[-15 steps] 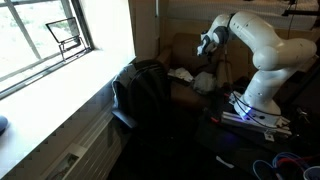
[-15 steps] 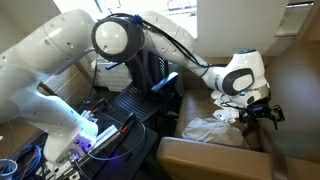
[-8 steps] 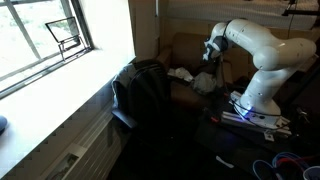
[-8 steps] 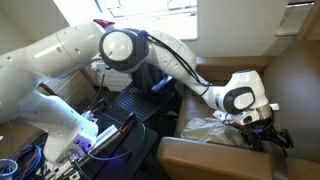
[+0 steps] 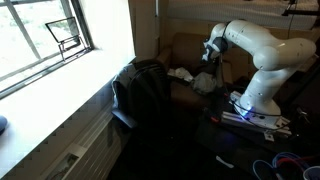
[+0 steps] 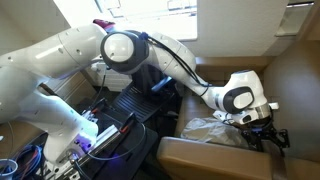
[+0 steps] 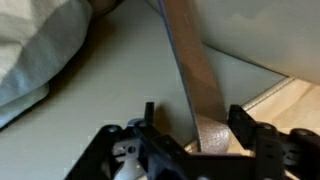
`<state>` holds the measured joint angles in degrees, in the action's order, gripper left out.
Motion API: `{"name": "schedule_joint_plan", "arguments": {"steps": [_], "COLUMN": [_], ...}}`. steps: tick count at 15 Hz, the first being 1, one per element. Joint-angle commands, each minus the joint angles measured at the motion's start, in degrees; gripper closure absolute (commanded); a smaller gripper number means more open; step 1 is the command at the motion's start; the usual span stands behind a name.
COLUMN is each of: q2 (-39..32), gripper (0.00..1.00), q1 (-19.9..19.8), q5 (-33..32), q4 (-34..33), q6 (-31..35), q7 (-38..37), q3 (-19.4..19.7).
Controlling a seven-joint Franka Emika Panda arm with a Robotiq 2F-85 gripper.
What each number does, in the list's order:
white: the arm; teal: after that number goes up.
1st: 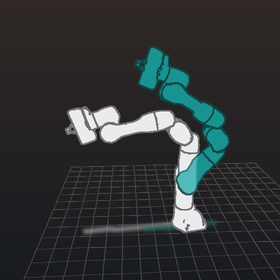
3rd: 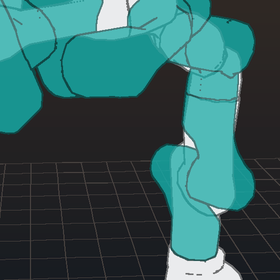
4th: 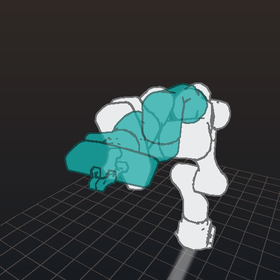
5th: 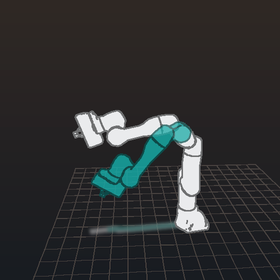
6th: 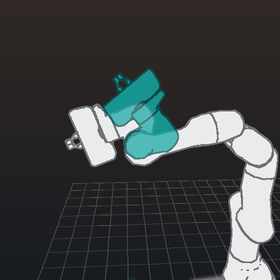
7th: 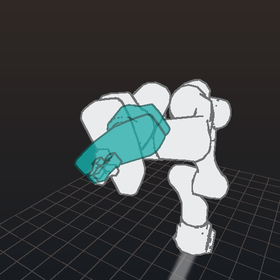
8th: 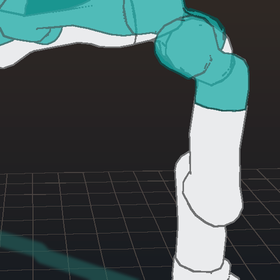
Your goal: Take the belt from the brown couch and put it at the back of the black chair
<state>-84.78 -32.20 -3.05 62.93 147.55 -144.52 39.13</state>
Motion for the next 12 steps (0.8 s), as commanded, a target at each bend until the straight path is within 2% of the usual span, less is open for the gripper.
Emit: {"name": "schedule_joint_plan", "arguments": {"steps": [1, 7, 11, 12], "q2": [0.1, 0.3, 0.3, 2.0], "gripper": [0.55, 0.97, 1.00, 0.99], "q1": [0.3, 1.7, 2.2, 0.3], "q5": [-1.7, -4.1, -4.0, -1.9], "q4": [0.4, 1.0, -0.5, -1.4], "q6": [1.0, 1.7, 0.4, -0.7], "q7": [-1.5, -3.8, -5.6, -0.6], "q3": [-0.2, 0.7, 0.9, -3.2]}}
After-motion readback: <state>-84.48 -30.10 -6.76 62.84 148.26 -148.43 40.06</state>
